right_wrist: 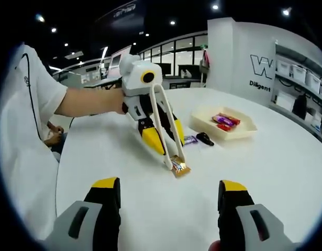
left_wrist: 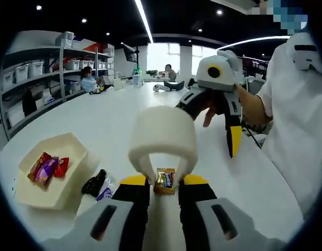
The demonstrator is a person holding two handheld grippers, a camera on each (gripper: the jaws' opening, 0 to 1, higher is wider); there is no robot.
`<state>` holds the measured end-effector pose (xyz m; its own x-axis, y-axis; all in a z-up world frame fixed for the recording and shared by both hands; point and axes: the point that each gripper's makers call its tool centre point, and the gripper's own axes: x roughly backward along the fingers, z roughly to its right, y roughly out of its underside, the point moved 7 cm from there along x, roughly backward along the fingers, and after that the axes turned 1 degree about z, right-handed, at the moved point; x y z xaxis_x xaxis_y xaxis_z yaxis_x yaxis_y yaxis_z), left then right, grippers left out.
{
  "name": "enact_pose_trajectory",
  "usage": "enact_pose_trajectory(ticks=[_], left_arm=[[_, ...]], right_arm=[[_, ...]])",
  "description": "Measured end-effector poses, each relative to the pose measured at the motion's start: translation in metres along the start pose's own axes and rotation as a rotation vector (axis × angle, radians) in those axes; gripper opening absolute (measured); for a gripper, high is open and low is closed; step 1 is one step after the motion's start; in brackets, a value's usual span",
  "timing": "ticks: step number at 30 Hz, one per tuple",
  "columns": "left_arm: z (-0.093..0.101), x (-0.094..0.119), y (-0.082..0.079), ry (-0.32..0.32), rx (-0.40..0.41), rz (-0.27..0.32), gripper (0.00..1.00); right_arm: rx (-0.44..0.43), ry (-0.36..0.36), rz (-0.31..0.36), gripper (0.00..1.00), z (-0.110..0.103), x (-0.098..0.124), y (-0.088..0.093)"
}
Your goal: Place the target food into the container with the food tongs after gripping and lifting it, then release it inside without dropping or visibly crushing the food.
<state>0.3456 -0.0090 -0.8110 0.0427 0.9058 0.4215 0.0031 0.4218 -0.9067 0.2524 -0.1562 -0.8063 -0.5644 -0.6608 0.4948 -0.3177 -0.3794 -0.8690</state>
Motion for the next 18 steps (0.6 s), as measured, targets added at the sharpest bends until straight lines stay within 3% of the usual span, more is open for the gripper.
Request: enact_pose_trajectory(ticks=[18], left_arm=[[-0.005,0.013,-0.007,-0.024,0.026,0.046,0.18]], right_arm=[[0.001,0.000,0.000,0.74,-0.001,0.001,0.001]])
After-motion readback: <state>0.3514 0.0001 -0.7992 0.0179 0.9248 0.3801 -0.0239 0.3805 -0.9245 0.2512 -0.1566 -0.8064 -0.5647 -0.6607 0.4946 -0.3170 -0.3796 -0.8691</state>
